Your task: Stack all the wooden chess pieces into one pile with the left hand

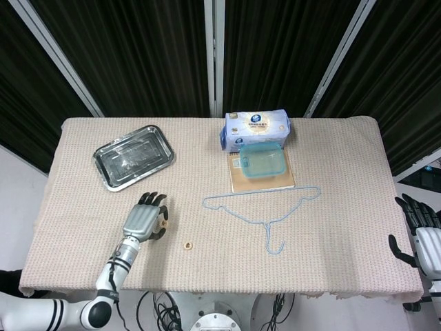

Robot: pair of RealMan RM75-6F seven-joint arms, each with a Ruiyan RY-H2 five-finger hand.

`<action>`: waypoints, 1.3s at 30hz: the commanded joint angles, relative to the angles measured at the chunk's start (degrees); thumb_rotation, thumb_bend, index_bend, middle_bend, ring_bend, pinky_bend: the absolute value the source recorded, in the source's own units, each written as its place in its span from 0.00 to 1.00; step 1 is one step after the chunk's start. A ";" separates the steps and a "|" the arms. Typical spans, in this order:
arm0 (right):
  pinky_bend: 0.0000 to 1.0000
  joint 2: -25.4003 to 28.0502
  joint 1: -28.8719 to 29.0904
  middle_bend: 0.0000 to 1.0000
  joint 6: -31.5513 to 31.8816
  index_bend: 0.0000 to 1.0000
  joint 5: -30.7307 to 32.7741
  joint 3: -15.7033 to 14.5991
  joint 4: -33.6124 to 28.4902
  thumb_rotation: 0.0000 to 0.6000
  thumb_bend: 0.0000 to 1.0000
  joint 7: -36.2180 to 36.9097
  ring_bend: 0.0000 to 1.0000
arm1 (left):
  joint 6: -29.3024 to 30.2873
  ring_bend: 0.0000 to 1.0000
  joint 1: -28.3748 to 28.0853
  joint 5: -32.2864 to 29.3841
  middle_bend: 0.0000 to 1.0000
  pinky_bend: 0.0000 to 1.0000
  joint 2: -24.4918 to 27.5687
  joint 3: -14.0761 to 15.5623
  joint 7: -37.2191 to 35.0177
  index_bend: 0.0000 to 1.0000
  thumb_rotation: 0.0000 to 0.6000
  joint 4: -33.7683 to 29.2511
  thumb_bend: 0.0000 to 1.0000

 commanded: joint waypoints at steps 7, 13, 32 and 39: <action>0.00 0.08 0.09 0.00 -0.21 0.00 -0.02 -0.05 0.03 1.00 0.41 0.00 0.00 | -0.10 0.00 -0.07 -0.16 0.10 0.00 -0.04 -0.25 0.16 0.50 1.00 -0.06 0.31; 0.00 0.09 0.01 0.00 -0.07 0.00 -0.03 -0.04 0.03 1.00 0.41 0.09 0.00 | -0.24 0.00 -0.09 -0.27 0.10 0.00 -0.14 -0.15 0.38 0.45 1.00 -0.02 0.31; 0.00 0.04 -0.08 0.00 0.09 0.00 -0.04 -0.06 -0.13 1.00 0.41 -0.21 0.00 | -0.01 0.00 0.35 0.54 0.10 0.00 0.78 -0.01 -0.06 0.38 1.00 -1.18 0.31; 0.00 0.11 -0.04 0.00 -0.04 0.00 0.28 0.10 0.07 1.00 0.41 0.27 0.00 | 3.55 0.00 1.86 5.07 0.10 0.00 2.74 1.32 0.57 0.37 1.00 -6.03 0.31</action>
